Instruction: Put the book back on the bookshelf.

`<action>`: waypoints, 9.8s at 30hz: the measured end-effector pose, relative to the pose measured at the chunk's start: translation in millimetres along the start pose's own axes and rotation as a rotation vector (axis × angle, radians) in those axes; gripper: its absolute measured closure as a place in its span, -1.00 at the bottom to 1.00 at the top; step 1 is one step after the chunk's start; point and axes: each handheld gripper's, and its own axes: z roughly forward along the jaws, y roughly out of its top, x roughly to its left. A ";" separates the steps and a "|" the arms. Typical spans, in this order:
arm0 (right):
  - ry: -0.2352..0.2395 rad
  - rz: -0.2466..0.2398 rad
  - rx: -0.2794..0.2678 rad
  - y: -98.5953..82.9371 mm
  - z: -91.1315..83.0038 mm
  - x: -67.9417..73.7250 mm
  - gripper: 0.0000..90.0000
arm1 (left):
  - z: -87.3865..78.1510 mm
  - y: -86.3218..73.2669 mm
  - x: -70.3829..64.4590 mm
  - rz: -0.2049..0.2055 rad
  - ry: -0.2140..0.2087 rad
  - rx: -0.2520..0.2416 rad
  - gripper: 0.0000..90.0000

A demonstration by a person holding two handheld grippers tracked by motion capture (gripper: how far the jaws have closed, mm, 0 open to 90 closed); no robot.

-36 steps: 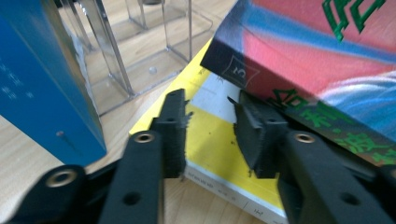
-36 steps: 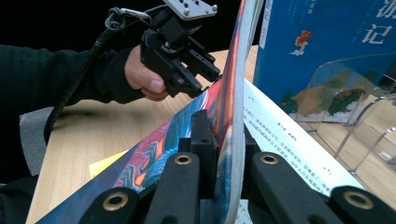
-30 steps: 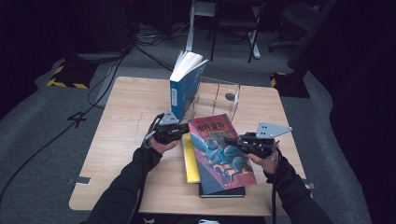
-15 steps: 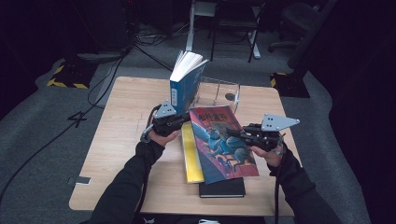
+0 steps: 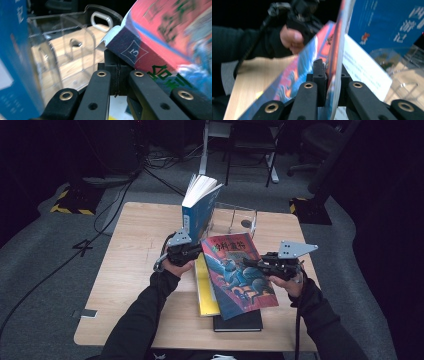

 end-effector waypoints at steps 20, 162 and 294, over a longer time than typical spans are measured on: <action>-0.106 -0.018 -0.127 26.9 -3.7 -2.4 0.91 | -35.3 78.6 -5.2 0.098 0.016 -0.105 1.00; -0.290 0.003 -0.028 -40.9 -14.1 24.6 -0.20 | -9.8 109.6 -99.2 0.281 -0.135 0.079 0.57; -0.183 0.010 0.179 -78.6 -2.8 22.1 -0.21 | 63.7 100.4 14.6 0.170 0.552 0.050 0.28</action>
